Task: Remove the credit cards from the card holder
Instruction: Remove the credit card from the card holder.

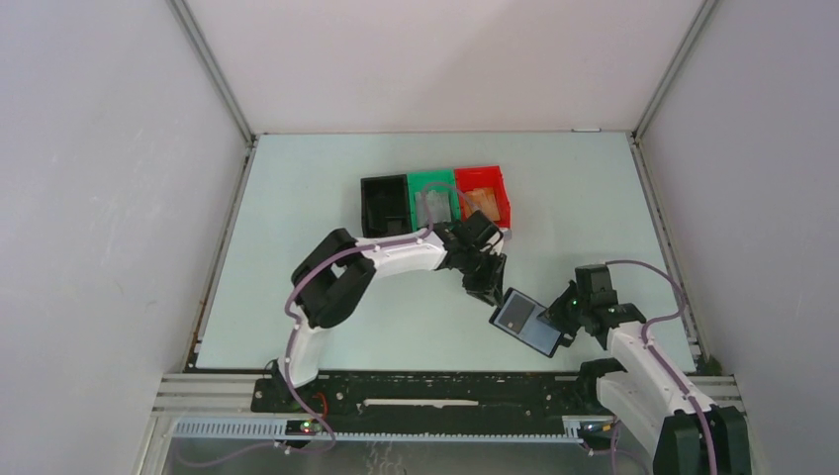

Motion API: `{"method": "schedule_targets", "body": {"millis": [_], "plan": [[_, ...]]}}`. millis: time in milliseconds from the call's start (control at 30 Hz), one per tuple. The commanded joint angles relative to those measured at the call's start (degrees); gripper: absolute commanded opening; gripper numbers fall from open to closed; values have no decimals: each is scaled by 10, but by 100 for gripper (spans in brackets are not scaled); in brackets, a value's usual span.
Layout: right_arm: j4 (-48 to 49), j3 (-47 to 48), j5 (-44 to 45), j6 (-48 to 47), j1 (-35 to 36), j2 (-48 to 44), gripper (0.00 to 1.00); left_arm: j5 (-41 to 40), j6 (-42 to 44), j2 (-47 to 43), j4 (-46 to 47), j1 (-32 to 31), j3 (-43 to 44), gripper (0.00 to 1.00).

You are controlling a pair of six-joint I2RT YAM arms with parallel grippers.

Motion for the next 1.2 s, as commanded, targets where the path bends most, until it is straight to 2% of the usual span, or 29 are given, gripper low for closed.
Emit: {"method": "schedule_targets", "body": {"millis": [0, 300, 900, 1167], "plan": [[14, -8, 28, 0, -12, 22, 7, 15, -9, 21, 8, -4, 52, 33], [32, -17, 21, 0, -12, 41, 5, 42, -23, 54, 39, -8, 57, 33], [38, -27, 8, 3, -14, 26, 5, 54, -31, 91, 36, -18, 74, 34], [35, -27, 8, 3, -14, 24, 4, 99, -46, 101, 54, -23, 90, 35]]}}
